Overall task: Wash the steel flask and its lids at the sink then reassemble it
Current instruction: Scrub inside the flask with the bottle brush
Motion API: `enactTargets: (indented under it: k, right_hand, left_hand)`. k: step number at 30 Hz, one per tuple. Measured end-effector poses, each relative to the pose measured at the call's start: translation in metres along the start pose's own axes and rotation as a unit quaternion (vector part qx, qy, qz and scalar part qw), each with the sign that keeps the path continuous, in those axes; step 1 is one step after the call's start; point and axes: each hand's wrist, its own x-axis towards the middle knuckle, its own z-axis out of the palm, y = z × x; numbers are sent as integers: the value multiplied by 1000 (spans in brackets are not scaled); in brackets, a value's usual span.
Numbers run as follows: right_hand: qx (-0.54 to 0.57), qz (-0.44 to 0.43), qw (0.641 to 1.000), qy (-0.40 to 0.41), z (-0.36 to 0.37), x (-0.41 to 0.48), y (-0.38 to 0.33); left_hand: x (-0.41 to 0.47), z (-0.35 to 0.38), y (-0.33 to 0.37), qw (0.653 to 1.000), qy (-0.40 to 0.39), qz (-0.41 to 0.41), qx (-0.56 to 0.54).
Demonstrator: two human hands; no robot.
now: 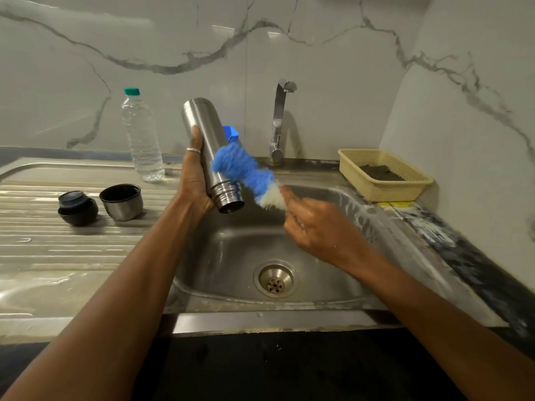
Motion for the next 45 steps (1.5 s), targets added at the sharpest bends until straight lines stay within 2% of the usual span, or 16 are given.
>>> enactTargets:
  k: [3, 8, 10, 12, 15, 17, 20, 22, 27, 32, 34, 37, 39, 41, 44, 45]
  right_hand:
    - [18, 21, 1000, 7, 2, 5, 5]
    - [-9, -57, 998, -19, -1, -13, -1]
    - [-7, -25, 1000, 12, 2, 2, 7]
    - [3, 5, 1000, 29, 3, 12, 9]
    - [0, -67, 998, -9, 0, -2, 6]
    - [-26, -91, 995, -21, -1, -10, 8]
    - [-46, 13, 998, 42, 2, 8, 19]
    - [-51, 41, 996, 66, 2, 14, 22]
    - [-54, -103, 993, -5, -8, -12, 28]
    - [-78, 44, 993, 77, -4, 15, 38]
    - [-61, 14, 996, 56, -4, 9, 35]
    - [-20, -83, 996, 0, -8, -16, 33]
    - [-31, -111, 993, -4, -9, -18, 37]
    - [-40, -79, 996, 25, -6, -8, 39]
    - [-19, 69, 995, 75, -5, 15, 40]
    - [-9, 90, 993, 78, -5, 18, 40]
  left_hand:
    - [-1, -5, 2, 997, 45, 22, 56]
    - [4, -16, 7, 998, 48, -38, 32]
    - [5, -14, 7, 998, 23, -47, 35]
    - [5, -12, 5, 995, 51, -54, 69]
    - [0, -12, 5, 994, 45, -85, 56]
    - [-2, -13, 8, 988, 54, -98, 105]
    - [-3, -7, 7, 984, 32, -111, 135]
    - [-4, -6, 5, 980, 33, -121, 156]
    - [-4, -15, 15, 979, 15, -134, 156]
    - [-9, -9, 4, 977, 1, -141, 158]
    - [-8, -10, 1, 974, 9, -151, 169]
    - [-6, -13, 6, 971, 9, -159, 180]
    - [-7, -14, 7, 972, 4, -161, 172]
    - [-8, -15, 6, 975, 9, -153, 158]
    - [-10, -12, 4, 977, -16, -147, 153]
    - [-8, -14, 5, 979, -17, -142, 147]
